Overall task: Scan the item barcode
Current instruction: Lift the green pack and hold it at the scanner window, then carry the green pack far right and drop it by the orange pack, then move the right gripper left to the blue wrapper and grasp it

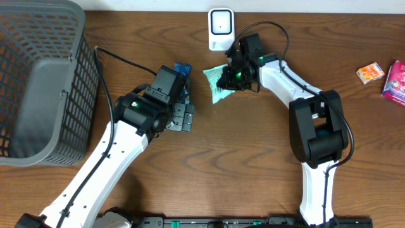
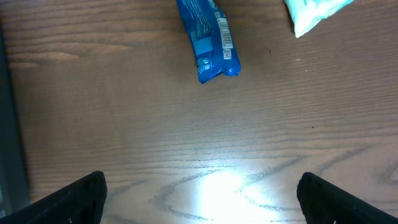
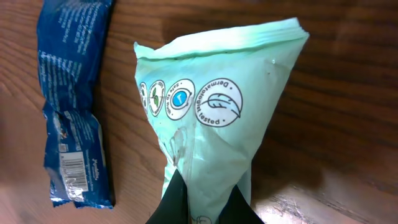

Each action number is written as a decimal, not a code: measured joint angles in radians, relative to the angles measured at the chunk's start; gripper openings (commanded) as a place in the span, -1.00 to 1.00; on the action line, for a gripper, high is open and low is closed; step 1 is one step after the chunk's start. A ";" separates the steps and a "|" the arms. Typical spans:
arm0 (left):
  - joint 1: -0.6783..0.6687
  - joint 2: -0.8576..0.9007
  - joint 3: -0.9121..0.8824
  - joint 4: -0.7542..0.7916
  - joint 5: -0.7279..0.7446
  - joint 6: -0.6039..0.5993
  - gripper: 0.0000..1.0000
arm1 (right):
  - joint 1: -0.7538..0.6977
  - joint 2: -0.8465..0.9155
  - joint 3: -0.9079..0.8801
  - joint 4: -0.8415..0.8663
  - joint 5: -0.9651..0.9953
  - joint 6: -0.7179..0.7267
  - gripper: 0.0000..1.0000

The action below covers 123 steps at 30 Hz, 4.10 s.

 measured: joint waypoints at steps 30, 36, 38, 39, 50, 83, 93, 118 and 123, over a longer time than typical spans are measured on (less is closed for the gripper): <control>0.000 0.000 0.000 0.000 0.000 0.000 0.96 | -0.020 0.077 0.187 0.503 0.236 0.371 -0.98; 0.000 0.000 0.000 0.000 0.000 0.000 0.96 | -0.077 0.032 0.185 0.440 0.204 0.365 -0.98; 0.000 0.000 0.000 0.000 0.000 0.000 0.96 | -0.129 -0.010 0.185 0.359 0.197 0.356 -0.98; 0.000 0.000 0.000 0.000 0.000 0.000 0.96 | -0.147 -0.023 0.185 0.343 0.195 0.354 -0.98; 0.000 0.000 0.000 0.000 0.000 0.000 0.96 | -0.542 -0.168 0.193 -0.127 0.261 0.097 -0.98; 0.000 0.000 0.000 0.000 0.000 0.000 0.96 | -0.661 -0.165 0.033 -0.198 0.116 -0.186 0.47; 0.000 0.000 0.000 0.000 0.000 0.000 0.96 | -0.289 -0.165 -0.146 0.042 -0.020 -0.052 0.50; 0.000 0.000 0.000 0.000 0.000 0.000 0.96 | 0.267 0.007 -0.162 0.504 0.064 0.444 0.38; 0.000 0.000 0.000 0.000 0.000 0.000 0.96 | 0.303 0.023 -0.157 0.484 0.057 0.449 -0.73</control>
